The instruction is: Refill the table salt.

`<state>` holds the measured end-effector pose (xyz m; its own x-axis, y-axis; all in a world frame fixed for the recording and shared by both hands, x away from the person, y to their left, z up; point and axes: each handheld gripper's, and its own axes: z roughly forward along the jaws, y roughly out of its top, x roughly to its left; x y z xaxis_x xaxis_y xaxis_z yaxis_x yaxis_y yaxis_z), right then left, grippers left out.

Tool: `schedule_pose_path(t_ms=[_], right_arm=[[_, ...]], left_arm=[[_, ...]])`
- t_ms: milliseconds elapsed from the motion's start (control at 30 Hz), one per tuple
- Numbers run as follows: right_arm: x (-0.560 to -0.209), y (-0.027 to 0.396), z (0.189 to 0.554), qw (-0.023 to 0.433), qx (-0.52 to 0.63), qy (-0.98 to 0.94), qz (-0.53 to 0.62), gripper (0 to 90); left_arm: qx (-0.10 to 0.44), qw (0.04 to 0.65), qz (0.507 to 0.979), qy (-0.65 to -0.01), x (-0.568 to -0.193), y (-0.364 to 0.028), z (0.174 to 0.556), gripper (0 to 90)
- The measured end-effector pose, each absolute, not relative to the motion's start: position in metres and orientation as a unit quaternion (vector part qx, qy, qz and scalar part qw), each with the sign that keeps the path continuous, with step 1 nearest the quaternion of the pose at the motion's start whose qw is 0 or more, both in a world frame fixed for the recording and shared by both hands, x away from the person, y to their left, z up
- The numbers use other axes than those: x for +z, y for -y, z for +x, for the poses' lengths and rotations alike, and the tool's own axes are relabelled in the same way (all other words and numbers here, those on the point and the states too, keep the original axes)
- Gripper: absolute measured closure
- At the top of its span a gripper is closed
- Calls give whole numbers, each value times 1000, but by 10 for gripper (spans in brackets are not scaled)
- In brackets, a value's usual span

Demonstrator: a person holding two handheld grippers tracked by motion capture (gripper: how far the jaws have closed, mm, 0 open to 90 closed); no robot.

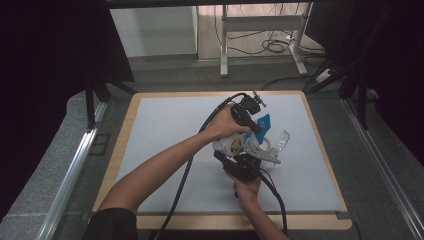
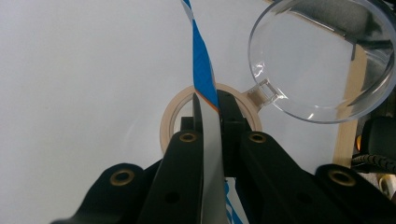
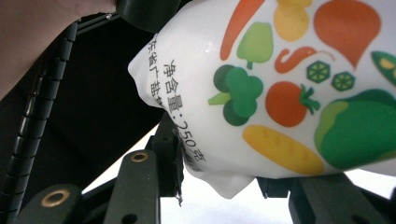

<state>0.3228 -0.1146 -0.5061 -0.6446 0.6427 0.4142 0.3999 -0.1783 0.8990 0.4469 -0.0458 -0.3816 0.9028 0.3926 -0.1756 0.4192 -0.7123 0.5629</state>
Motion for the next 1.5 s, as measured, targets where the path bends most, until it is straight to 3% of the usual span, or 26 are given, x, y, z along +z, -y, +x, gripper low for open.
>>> schedule_pose_path(t_ms=[1500], right_arm=[[-505, 110, 324, 92, 647, -620, 434, 592]], left_arm=[[-24, 303, 928, -214, -384, 46, 450, 896]])
